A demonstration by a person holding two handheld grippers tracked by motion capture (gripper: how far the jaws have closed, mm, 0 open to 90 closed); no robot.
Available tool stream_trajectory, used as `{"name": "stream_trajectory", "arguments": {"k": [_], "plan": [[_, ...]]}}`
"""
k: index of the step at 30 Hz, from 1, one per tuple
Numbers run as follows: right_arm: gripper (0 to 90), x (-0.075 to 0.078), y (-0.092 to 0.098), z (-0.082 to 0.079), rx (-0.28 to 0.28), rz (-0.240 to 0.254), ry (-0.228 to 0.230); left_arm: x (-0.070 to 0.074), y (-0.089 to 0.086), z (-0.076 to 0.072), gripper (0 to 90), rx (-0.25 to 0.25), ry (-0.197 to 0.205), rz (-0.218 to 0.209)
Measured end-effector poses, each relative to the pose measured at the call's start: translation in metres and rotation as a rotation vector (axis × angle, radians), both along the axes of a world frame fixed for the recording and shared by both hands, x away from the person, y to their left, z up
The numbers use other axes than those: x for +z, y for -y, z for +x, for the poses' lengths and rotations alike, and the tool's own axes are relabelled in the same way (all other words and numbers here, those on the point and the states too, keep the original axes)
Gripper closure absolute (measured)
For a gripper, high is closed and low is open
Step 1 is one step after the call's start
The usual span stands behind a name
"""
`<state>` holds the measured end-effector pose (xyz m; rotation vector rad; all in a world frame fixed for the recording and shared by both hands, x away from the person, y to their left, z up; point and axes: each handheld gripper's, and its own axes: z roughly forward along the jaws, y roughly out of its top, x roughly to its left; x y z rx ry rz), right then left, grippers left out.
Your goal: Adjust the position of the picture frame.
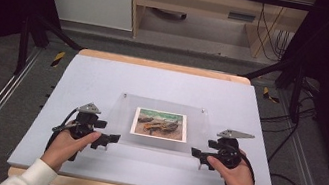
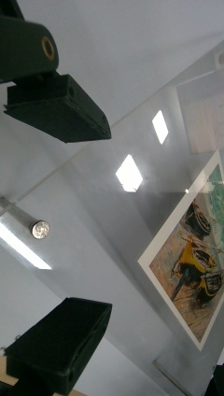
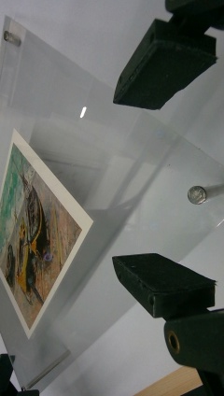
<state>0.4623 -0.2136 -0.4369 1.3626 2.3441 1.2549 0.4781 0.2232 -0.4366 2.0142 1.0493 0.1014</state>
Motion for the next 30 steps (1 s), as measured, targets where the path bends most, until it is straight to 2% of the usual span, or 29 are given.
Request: {"name": "stream_trajectory", "arguments": {"k": [6, 9, 23, 30], "plan": [[18.8, -0.0013, 0.0006, 0.0019, -0.004, 0.0, -0.003, -0.0018, -0.0016, 0.0035, 13.1, 0.001, -0.026, -0.014], [18.9, -0.0012, 0.0014, 0.0024, -0.01, 0.016, -0.027, -0.0024, -0.0012, 0.004, 12.9, 0.007, -0.029, -0.021], [18.9, -0.0033, 0.0047, 0.0038, -0.016, 0.042, -0.058, -0.0051, -0.0044, 0.0062, 12.4, 0.006, -0.077, -0.051], [18.7, -0.0069, 0.0096, 0.0055, -0.019, 0.086, -0.096, -0.0067, -0.0031, 0.009, 10.1, 0.006, -0.084, -0.056]]}}
